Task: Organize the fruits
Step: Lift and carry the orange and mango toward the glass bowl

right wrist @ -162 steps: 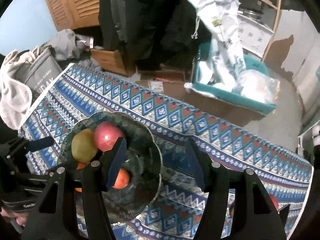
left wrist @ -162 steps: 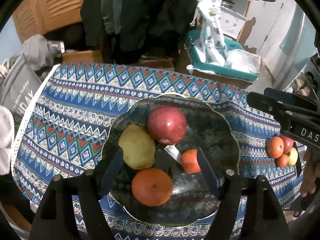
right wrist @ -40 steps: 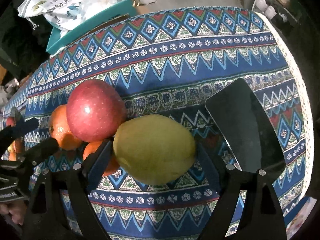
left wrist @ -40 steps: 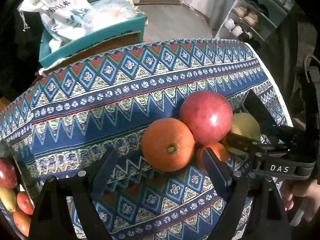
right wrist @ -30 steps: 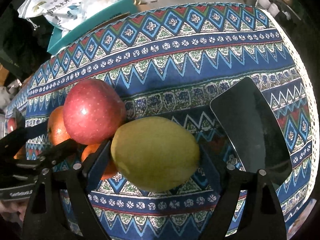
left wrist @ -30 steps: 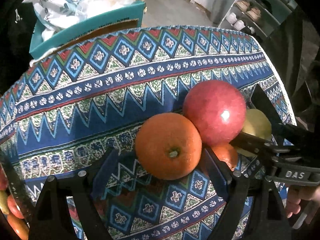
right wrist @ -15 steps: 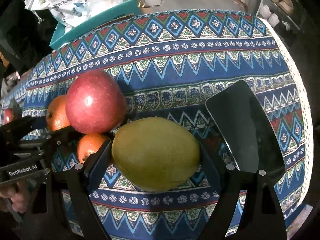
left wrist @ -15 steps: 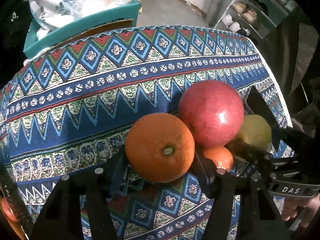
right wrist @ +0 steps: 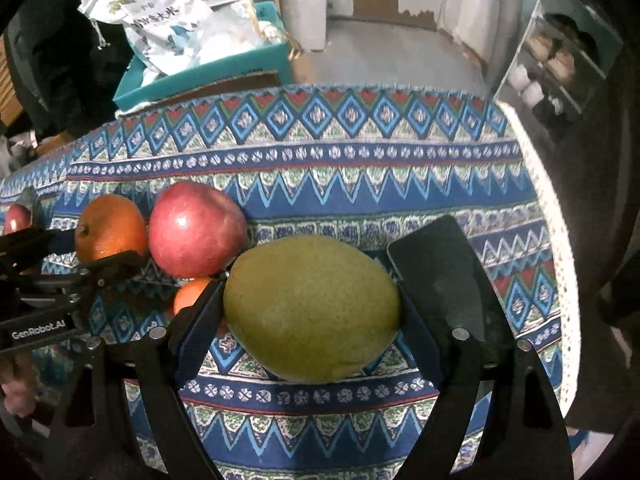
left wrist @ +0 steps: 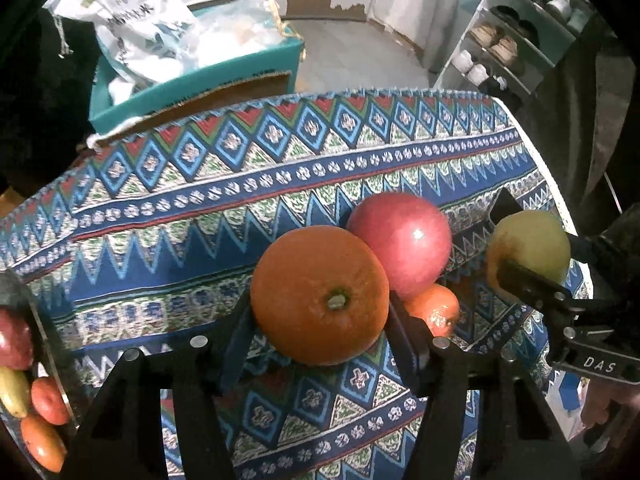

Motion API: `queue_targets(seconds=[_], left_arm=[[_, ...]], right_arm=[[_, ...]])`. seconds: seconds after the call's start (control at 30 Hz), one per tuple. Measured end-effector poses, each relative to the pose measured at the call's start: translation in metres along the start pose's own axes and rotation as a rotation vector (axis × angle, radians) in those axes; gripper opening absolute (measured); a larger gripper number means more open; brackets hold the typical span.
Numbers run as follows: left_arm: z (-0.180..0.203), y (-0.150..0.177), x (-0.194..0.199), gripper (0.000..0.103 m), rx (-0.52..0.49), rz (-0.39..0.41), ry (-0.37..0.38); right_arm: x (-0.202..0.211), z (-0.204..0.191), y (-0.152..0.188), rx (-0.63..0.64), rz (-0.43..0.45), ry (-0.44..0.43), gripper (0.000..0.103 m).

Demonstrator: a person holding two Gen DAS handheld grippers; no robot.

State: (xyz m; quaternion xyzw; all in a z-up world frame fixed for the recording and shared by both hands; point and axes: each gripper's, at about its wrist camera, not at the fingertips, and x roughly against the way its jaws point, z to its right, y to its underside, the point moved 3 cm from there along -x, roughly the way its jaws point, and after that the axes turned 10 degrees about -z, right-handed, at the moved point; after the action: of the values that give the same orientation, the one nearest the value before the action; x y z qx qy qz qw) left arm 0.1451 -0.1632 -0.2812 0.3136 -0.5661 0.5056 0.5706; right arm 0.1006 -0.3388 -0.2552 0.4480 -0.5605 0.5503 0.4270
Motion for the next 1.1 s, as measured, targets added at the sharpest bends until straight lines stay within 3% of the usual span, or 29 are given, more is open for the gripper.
queue_targets(seconds=[0.6,1.1], left_arm=[[0.003,0.018,0.080,0.063,-0.010,0.132,-0.015],[-0.011,0.037,0.141,0.063,0.000,0.234,-0.030]], right_arm=[[0.062,-0.022,-0.007,0.042,0.151,-0.026,0.083],[0.119,-0.052,-0.011,0.092,0.271,-0.103,0.083]])
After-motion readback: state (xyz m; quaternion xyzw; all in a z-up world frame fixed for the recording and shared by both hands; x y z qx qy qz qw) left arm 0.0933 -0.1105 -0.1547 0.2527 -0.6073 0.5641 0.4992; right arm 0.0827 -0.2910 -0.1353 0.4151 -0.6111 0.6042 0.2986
